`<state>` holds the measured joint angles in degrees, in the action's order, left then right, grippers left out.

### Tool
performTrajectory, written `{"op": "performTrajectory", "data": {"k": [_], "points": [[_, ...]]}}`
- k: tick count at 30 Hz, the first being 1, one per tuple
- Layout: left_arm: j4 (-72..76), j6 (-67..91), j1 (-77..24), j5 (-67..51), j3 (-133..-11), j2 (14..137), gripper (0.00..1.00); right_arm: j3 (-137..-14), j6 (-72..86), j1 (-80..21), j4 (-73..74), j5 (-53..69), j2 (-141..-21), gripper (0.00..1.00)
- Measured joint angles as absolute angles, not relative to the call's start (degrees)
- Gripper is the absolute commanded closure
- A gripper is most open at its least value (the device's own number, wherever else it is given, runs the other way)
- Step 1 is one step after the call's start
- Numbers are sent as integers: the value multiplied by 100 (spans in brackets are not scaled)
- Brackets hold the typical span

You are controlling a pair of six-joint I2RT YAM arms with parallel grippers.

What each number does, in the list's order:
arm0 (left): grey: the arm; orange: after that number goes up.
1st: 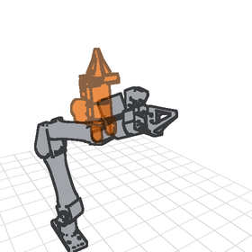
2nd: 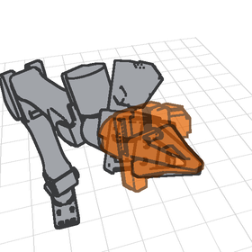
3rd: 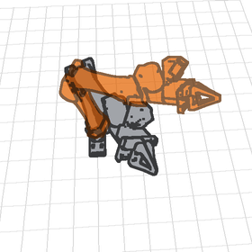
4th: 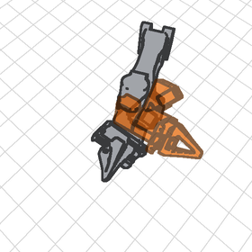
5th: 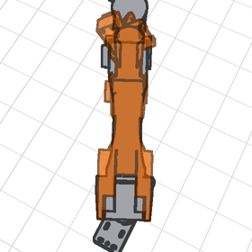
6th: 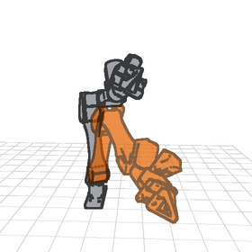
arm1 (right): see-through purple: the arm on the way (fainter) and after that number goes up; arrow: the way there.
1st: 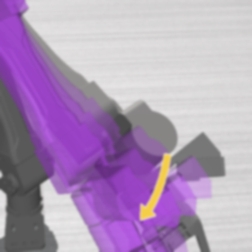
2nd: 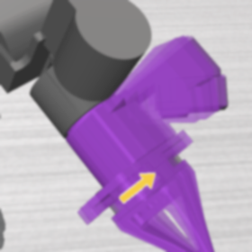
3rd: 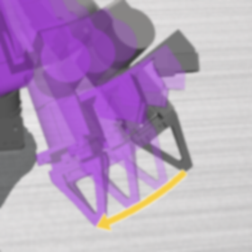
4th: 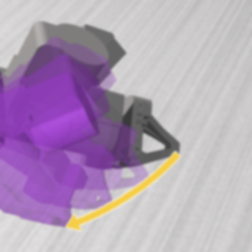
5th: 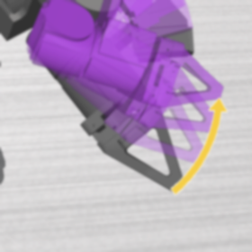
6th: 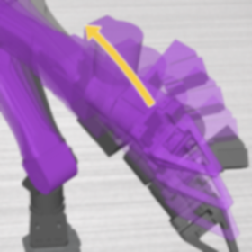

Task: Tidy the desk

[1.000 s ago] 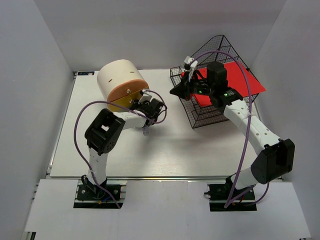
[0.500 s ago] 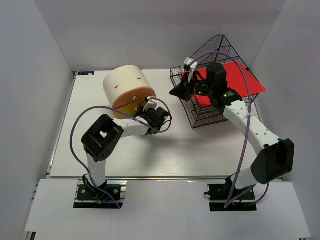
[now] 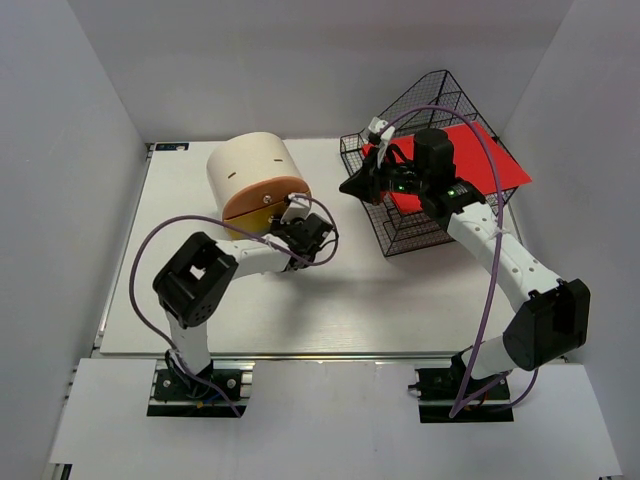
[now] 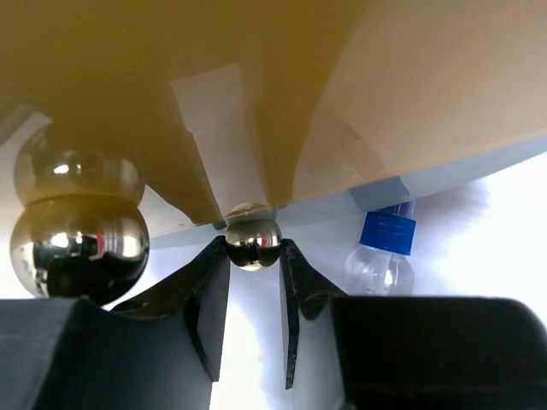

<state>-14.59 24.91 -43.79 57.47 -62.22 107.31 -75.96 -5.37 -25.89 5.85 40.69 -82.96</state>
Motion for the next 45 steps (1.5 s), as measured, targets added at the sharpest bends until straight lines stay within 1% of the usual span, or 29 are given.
{"op": "performTrajectory", "data": {"k": [1, 2, 3, 4, 5, 6, 7, 10, 11, 12, 15, 17, 19, 20, 22, 23, 26, 30, 37, 45], "points": [[-1466, 2484, -4366, 5684, -6156, 10659, 82, -7596, -550, -2589, 585, 4075, -8296, 89], [-1463, 2464, -4359, 5625, -6088, 10589, 75, -7596, -563, -2589, 585, 4080, -8296, 88], [-1455, 2445, -4359, 5590, -6029, 10527, 54, -7596, -578, -2589, 585, 4088, -8296, 88], [-1450, 2405, -4359, 5557, -5977, 10464, 45, -7596, -596, -2589, 585, 4093, -8296, 88], [-1437, 2386, -4362, 5544, -5937, 10409, 38, -7596, -604, -2589, 587, 4093, -8296, 88], [-1411, 2346, -4362, 5535, -5902, 10328, 34, -7596, -620, -2589, 587, 4093, -8296, 87], [-1389, 2307, -4362, 5520, -5887, 10256, 34, -7596, -624, -2589, 587, 4093, -8296, 86], [-1299, 2252, -4362, 5457, -5885, 10042, 33, -7596, -652, -2589, 593, 4095, -8298, 78], [-1284, 2226, -4362, 5426, -5885, 9988, 33, -7596, -663, -2589, 600, 4101, -8298, 72], [-1267, 2200, -4370, 5380, -5885, 9937, 33, -7596, -672, -2589, 609, 4110, -8298, 71], [-1194, 2062, -4407, 5221, -5850, 9786, 40, -7596, -755, -2589, 628, 4132, -8309, 70], [-1153, 1938, -4412, 5011, -5782, 9616, 53, -7596, -797, -2589, 633, 4136, -8326, 70], [-1070, 1769, -4412, 4716, -5666, 9397, 64, -7596, -821, -2589, 657, 4134, -8348, 70], [-1048, 1684, -4412, 4569, -5603, 9266, 72, -7596, -834, -2589, 670, 4134, -8357, 70], [-987, 1500, -4410, 4230, -5465, 8973, 80, -7596, -860, -2589, 692, 4132, -8368, 70], [-985, 1428, -4410, 4095, -5417, 8838, 86, -7596, -869, -2589, 705, 4132, -8368, 70], [-996, 1256, -4410, 3826, -5393, 8560, 93, -7596, -906, -2589, 711, 4132, -8368, 70], [-1017, 1020, -4405, 3658, -5393, 8407, 100, -7596, -926, -2589, 711, 4132, -8368, 70], [-1236, 681, -4289, 3704, -5393, 8197, 100, -7596, -943, -2589, 711, 4132, -8368, 70], [-1415, 537, -3774, 3697, -5457, 8005, 100, -7596, -945, -2589, 711, 4132, -8368, 70]]}}
